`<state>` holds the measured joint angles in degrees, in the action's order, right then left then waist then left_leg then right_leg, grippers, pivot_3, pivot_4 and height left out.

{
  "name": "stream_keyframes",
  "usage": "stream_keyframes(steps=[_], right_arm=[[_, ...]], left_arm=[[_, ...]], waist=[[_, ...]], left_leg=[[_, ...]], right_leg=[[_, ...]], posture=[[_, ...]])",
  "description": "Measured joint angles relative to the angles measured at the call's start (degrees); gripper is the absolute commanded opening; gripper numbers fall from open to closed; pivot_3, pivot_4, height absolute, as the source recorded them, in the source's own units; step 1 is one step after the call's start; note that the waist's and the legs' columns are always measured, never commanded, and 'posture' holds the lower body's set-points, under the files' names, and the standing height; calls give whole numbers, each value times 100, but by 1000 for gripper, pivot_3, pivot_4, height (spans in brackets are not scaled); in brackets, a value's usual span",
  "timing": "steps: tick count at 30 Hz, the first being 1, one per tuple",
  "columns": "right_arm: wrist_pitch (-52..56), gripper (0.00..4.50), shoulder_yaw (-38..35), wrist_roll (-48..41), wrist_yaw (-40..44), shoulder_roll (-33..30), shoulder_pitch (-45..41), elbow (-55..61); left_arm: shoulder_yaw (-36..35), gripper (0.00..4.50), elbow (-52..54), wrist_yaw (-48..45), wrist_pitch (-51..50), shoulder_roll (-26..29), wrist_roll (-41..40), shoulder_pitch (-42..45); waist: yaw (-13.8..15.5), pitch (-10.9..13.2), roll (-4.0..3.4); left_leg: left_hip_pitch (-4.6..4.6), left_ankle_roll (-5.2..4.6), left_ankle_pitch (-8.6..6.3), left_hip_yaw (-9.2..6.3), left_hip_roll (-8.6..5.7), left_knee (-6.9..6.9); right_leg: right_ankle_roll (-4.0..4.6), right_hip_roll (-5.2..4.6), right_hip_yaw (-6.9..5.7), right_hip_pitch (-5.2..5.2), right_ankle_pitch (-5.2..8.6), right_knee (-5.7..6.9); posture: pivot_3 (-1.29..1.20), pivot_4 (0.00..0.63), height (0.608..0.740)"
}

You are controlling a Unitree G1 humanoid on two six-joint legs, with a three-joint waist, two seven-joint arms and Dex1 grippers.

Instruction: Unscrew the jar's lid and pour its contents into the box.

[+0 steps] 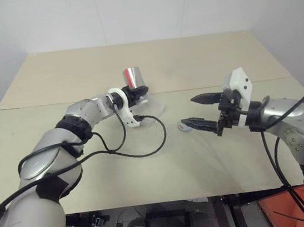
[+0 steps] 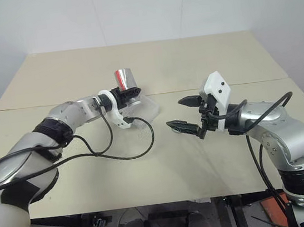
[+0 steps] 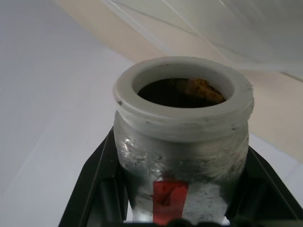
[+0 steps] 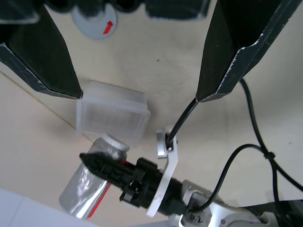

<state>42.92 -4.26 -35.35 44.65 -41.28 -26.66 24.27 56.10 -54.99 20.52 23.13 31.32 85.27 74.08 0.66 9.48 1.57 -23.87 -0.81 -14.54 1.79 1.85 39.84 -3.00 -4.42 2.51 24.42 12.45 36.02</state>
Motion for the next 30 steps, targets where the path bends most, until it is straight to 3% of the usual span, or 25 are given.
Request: stream_keyframes(steps=[7,11,17,19,21,24,27,30], right_arm=[[3,4445,-44,-115,-136,30,20,58],[3,4445,-43,-138,-150,32,20,58],[19,4445,-44,-151,-139,8,23,59],[34,4445,-56,-175,-125,-8,31,62],[45,4445,-62,-190,-111,-27,31,60],[87,4445,-60,-195,-98,-29,-7,34],[99,4445,-49,-194,-90,-26,-42,9],[102,4445,-44,-194,-80,-28,-80,-14]], left_arm=[[-9,2058,-89,7,3,52,-74,0],[-371,2058,-114,-291,263,58,-720,-44],[-1893,2058,-80,-1740,652,193,-2931,-599],[-2702,2058,122,-2544,492,216,-4041,-884],[-3560,2058,675,-3480,-166,93,-5281,-1249],[-4932,2058,2197,-5030,-2302,-405,-7584,-1940],[-5658,2058,3391,-5424,-4118,-581,-8733,-2428],[-6166,2058,4222,-5260,-5331,-704,-9344,-2892]], waist=[[0,0,0],[3,0,0],[-29,0,0],[-34,0,-1],[-41,-1,-1],[-37,-1,-1],[-84,-1,-2],[-135,-1,-2]], left_leg=[[1,0,0,0,0,1],[0,0,0,0,0,1],[2,0,0,0,3,3],[1,0,0,-1,5,4],[2,0,0,0,4,4],[-2,0,0,-7,5,13],[4,0,0,-12,5,13],[8,0,0,-19,5,12]], right_leg=[[0,0,0,-1,0,3],[0,-1,0,-1,0,7],[1,0,0,0,-1,10],[2,0,-2,0,-1,13],[2,-2,-1,-2,-1,15],[1,-2,-6,-6,-1,20],[1,1,-4,-8,-1,20],[1,2,-4,-12,-1,20]], posture=[[0,150,740],[0,150,740],[0,150,740],[0,150,740],[0,150,740],[0,150,740],[0,150,740],[0,150,740]])
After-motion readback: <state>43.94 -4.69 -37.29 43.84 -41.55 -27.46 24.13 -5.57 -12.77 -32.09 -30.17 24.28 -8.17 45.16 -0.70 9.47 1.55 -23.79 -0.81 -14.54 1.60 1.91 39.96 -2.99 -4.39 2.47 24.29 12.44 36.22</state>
